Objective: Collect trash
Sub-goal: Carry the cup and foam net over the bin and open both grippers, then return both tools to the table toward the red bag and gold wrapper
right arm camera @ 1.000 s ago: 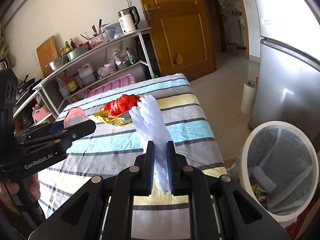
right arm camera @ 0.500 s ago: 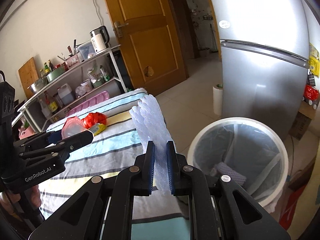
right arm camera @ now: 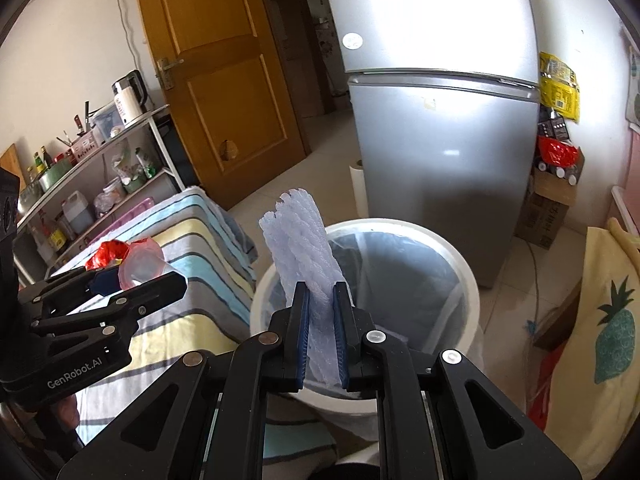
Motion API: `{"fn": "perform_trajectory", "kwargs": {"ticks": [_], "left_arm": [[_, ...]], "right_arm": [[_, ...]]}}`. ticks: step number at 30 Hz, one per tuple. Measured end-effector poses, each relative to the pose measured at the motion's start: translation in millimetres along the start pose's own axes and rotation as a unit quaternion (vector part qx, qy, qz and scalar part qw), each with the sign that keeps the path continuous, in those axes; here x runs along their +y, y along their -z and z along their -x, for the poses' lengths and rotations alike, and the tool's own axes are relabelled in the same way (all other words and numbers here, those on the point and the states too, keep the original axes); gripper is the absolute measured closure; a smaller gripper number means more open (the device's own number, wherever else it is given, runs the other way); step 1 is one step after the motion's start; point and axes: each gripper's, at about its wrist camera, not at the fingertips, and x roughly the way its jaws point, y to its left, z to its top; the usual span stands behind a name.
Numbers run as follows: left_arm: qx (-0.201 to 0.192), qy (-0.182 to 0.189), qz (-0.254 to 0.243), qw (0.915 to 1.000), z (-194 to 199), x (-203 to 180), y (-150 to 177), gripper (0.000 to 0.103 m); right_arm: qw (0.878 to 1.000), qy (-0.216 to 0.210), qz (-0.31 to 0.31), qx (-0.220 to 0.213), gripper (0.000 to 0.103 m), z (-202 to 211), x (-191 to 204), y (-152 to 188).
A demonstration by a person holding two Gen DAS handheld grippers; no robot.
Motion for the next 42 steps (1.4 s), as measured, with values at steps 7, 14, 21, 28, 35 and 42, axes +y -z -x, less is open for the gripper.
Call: {"fn": "perform_trajectory", "kwargs": {"ticks": [7,14,21,28,35,42], "left_arm": [[0.025,0.010,-0.012,0.9996,-33,-22,-2,0.057],[0.049,0.013,-0.005,0.9987,-58,-26,-5,0.057],[0.055,0.011,-0.004,0.9984,-63,-24,-3,0.053],[0.051,0.012,-0.004,0.9986,-57,-22,-3,0.048],[0.041,0.008,0.003,0.9991,-43,-16,-4,0.048],[0.029,-0.006,0.012,0.9995,-22,-4,-3,0.048]], "right_arm": [[0.998,0.047,0.004,0.029,0.091,-19,-23,4],[0.996,0.080,0.009,0.049,0.091,-37,-35,9],[0.994,0.086,0.006,0.062,0.079,-44,-39,10],[0.995,0.082,0.009,0.056,0.067,-39,-33,10],[0.996,0.079,0.011,0.049,0.067,-31,-24,9],[0.997,0.070,0.014,0.032,0.067,-20,-10,5]]}}
